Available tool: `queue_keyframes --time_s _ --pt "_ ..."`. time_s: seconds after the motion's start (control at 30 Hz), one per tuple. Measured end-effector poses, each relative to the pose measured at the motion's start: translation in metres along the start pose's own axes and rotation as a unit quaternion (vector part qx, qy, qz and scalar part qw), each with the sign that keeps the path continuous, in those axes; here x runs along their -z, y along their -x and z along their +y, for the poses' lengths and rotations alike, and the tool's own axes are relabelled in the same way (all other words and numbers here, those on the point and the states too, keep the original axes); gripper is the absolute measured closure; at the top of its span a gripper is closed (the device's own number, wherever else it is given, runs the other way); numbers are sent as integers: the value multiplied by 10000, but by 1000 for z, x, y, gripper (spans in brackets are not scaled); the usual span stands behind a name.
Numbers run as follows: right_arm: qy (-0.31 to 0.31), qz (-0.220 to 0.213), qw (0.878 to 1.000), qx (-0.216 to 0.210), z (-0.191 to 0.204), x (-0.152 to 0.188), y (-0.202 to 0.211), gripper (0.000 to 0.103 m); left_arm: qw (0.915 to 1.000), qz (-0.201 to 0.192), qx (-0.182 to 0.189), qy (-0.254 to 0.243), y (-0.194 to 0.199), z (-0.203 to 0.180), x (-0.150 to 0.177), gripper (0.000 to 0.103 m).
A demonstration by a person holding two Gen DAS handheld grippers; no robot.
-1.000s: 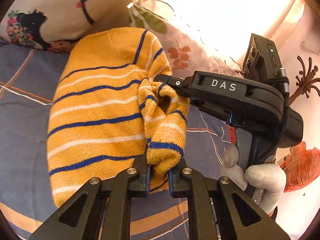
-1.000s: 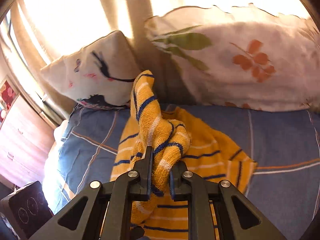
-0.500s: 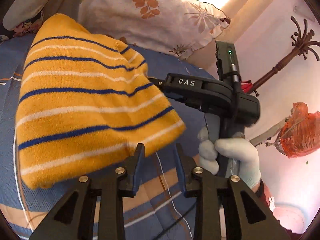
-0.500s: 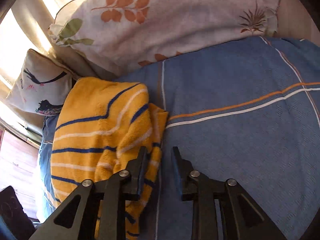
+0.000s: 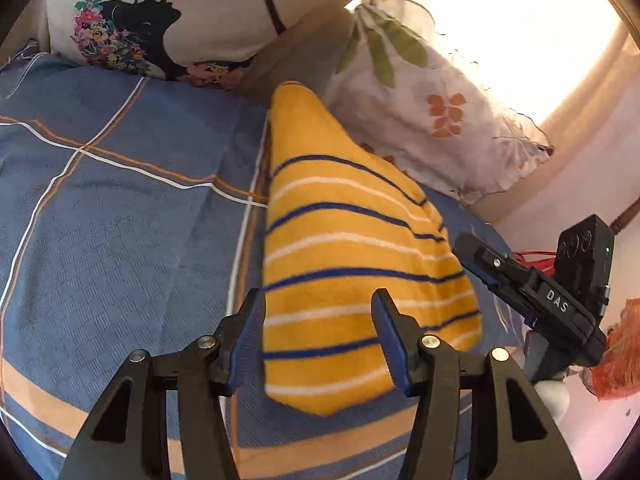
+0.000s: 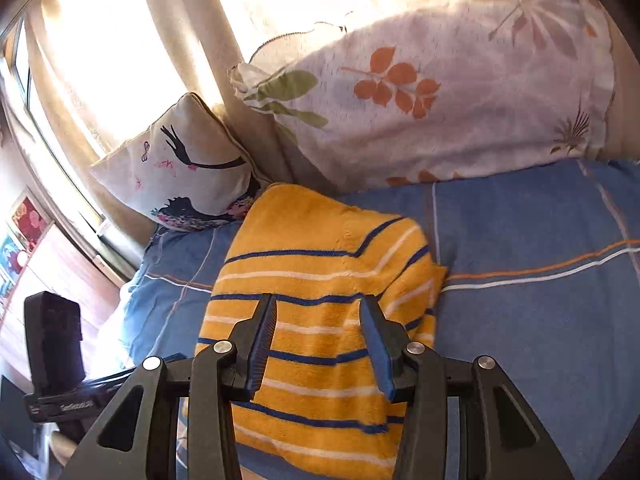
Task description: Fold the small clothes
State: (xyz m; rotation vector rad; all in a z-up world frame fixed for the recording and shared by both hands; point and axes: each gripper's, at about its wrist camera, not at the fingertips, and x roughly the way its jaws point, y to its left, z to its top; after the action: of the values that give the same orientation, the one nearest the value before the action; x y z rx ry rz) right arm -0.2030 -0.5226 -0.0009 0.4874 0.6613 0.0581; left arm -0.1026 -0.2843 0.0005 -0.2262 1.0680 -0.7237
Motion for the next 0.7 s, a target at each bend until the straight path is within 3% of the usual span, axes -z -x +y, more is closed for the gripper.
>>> queue_keyframes --time_s 0.13,0.2,0.23,0.27,0.3,0.53,0.7 --pt "-452 478 9968 462 -35 17 -31 57 9995 323 -31 5 -24 10 4 40" --pt "-689 590 9950 406 -53 28 -36 57 9990 416 -3 -138 -27 12 13 38" --pt "-759 526 9951 353 -57 30 -33 51 9988 456 -1 -164 -29 12 15 37" --pt "-770 570 9940 536 -58 31 -32 30 9987 482 29 -148 -30 13 15 36" --pt "-751 645 9923 740 -59 31 -33 28 9986 504 90 -133 -29 15 14 37" --pt "-757 283 9945 666 -59 29 -11 28 9988 338 352 -106 -12 28 -5 37" --pt "-643 -295 9953 665 -49 -1 -2 29 9997 93 54 -236 -35 19 -54 37"
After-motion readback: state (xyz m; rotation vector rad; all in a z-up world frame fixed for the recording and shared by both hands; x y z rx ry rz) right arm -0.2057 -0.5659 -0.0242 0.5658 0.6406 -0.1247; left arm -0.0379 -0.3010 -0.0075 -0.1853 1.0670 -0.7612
